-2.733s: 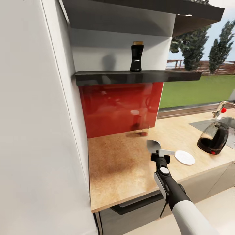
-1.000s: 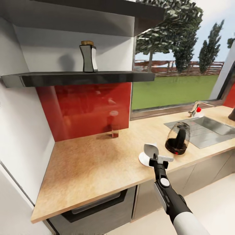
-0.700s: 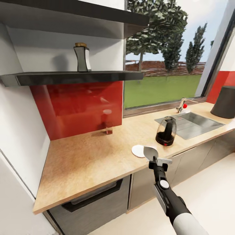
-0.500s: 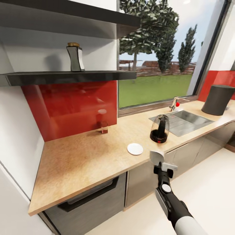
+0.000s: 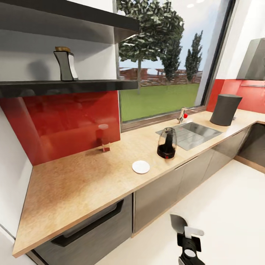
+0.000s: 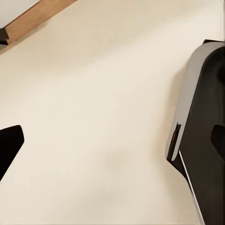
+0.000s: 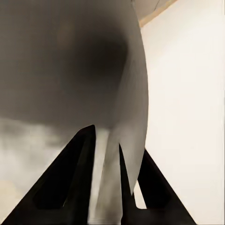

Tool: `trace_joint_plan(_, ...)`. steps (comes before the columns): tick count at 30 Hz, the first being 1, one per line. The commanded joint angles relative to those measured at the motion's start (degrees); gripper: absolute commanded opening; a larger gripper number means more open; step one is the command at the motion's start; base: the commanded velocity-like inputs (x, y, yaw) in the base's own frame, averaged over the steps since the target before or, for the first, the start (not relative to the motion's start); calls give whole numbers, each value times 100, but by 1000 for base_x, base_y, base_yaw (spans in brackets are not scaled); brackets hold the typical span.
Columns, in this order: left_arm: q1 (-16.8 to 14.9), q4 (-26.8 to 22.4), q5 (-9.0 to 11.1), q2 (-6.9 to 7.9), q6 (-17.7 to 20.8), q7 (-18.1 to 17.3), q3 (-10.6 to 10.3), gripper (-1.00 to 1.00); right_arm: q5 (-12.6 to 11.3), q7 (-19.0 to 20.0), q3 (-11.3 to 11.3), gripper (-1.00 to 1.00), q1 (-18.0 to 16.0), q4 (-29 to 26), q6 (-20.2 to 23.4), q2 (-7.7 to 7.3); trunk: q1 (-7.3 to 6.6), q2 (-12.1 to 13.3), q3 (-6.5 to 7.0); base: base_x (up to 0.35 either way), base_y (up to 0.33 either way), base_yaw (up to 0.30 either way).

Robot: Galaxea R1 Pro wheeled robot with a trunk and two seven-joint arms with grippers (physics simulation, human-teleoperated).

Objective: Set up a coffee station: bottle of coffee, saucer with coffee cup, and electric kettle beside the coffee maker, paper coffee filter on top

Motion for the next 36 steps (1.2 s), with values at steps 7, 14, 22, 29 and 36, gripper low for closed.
trace_joint_plan(7, 5, -14, 34, -28, -12, 4, 61, 100, 44, 1091, 29, -100, -5, 1090, -21, -58, 3, -12, -10, 0, 0, -8)
trace_joint_plan(14, 13, -11, 46, -24, -5, 4, 81, 100, 19, 1933, 24, -100, -5, 1330, 9, -110, 3, -12, -10, 0, 0, 0)
trace_joint_plan(22, 13, -6, 46, -48, 5, 6, 81, 100, -5, 1966, 16, -100, 247, 1329, 10, -57, 3, -12, -10, 185, -180, -1)
trace_joint_plan(29, 13, -11, 46, -87, 6, 11, 83, 100, -12, 1968, 6, -100, 250, 1327, 7, -52, 3, -12, -1, 26, -264, -197)
trace_joint_plan(36, 13, -12, 46, -137, 4, 10, 87, 100, -18, 1968, 3, -100, 250, 1330, 7, -50, 3, -12, 1, 2, -269, -292)
